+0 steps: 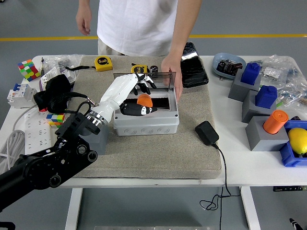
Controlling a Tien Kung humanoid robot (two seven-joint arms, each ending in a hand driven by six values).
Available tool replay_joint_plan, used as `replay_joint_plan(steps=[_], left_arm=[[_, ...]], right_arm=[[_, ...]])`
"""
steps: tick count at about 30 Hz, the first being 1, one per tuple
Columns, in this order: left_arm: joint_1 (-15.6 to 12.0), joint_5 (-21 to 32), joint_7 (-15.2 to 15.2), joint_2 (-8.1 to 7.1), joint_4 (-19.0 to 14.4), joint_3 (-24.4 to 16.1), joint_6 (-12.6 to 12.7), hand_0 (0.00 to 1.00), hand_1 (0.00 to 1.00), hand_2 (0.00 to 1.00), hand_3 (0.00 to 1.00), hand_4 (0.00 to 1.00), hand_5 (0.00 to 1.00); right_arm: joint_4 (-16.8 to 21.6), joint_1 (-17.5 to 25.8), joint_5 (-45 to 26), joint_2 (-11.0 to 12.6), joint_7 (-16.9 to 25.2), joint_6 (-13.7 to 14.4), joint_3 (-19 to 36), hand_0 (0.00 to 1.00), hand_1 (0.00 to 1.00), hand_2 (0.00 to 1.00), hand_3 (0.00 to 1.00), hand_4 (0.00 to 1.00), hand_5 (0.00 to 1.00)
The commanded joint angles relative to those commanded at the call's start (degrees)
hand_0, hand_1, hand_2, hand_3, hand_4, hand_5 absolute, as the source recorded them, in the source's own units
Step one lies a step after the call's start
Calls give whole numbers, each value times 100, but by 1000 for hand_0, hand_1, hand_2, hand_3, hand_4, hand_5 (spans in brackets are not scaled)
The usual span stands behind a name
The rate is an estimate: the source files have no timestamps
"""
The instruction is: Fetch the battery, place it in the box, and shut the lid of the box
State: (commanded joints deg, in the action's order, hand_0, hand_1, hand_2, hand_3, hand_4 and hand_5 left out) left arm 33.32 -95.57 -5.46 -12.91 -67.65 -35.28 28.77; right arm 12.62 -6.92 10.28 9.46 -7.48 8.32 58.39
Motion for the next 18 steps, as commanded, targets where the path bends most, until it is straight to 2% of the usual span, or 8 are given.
replay_joint_plan(steps=[1, 6, 7, 12, 13, 18], left_arm=[[-18, -50, 65, -10, -15, -24, 12, 189, 340, 344, 467, 998, 162], [-130, -201, 259, -116, -127, -199, -29, 189, 340, 344, 467, 998, 162], [-160, -239, 296, -151, -150, -239, -38, 189, 413, 392, 507, 998, 160], [-323, -347, 423, -285, -257, -390, -130, 189, 413, 392, 507, 998, 160], [-357, -352, 444, -310, -289, -412, -152, 185, 461, 428, 520, 998, 203], [-529, -441, 555, -442, -480, -468, -228, 185, 461, 428, 520, 998, 203]], right_arm=[[1, -2, 4, 1, 0, 0, 3, 625, 646, 644, 555, 955, 499], [-1, -2, 5, 4, 1, -1, 16, 625, 646, 644, 555, 955, 499], [-2, -3, 9, 4, 1, 0, 21, 626, 647, 644, 554, 955, 499], [1, 1, 20, 9, 1, -3, 38, 626, 647, 644, 554, 955, 499], [3, 2, 22, 10, 2, -2, 41, 626, 647, 644, 555, 955, 499], [6, 3, 34, 19, 1, 1, 55, 626, 647, 644, 555, 955, 499]])
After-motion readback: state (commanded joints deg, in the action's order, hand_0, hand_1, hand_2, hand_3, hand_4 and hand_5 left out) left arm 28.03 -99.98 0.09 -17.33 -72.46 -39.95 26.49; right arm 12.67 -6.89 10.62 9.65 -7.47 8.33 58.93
